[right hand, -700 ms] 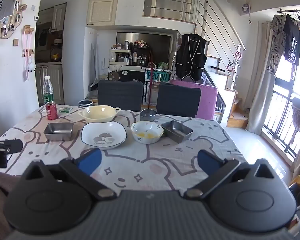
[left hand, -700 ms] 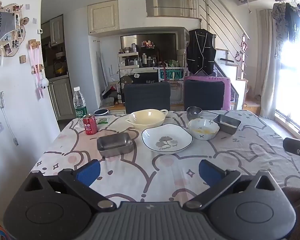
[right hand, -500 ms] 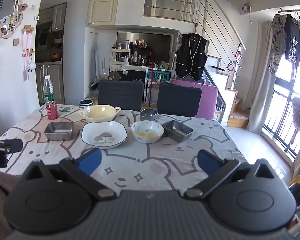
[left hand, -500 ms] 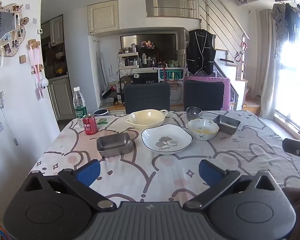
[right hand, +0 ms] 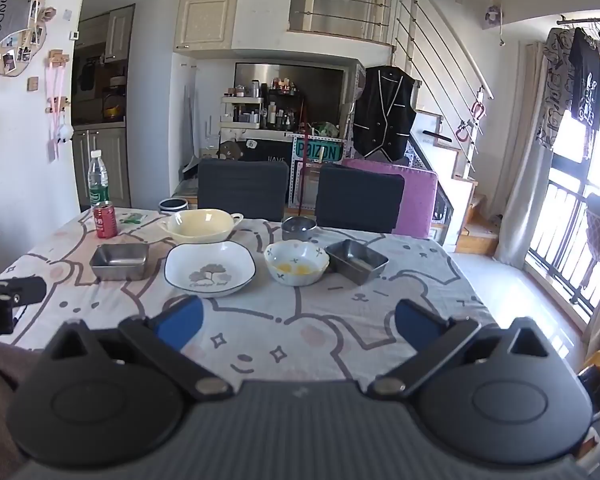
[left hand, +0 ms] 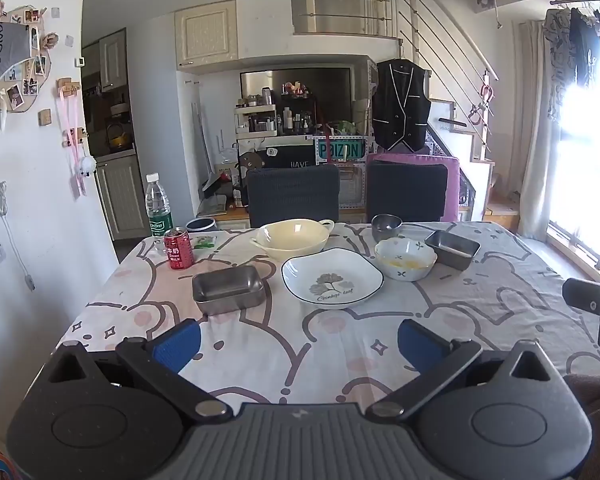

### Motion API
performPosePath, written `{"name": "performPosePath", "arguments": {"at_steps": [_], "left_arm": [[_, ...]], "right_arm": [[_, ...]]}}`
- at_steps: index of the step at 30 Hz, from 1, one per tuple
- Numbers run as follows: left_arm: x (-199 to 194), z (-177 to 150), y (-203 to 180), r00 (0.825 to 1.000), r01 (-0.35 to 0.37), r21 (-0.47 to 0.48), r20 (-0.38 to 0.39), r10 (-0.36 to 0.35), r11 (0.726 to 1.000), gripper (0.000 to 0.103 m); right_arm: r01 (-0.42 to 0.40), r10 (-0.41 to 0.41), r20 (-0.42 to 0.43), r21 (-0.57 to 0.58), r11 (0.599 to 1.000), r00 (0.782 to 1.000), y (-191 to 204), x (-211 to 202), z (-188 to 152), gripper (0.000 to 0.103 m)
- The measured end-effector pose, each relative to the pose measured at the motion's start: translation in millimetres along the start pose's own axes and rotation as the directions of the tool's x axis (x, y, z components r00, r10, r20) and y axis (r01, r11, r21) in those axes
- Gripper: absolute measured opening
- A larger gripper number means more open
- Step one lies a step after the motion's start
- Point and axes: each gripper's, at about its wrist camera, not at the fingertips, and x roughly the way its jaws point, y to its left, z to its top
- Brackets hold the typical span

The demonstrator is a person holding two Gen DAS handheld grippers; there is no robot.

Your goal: Organize plates and bowls

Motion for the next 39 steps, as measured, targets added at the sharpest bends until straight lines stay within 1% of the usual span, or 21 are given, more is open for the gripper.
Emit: {"name": "performPosePath", "arguments": {"at_steps": [39], "left_arm": [[0.0, 0.1, 0.2, 1.0, 0.001, -0.004, 0.0, -0.001, 1.0, 0.103]], "right_arm": [[-0.004, 0.004, -0.007, 0.001, 1.0, 1.0, 3.4, 0.9, -2.2, 0.103]]}}
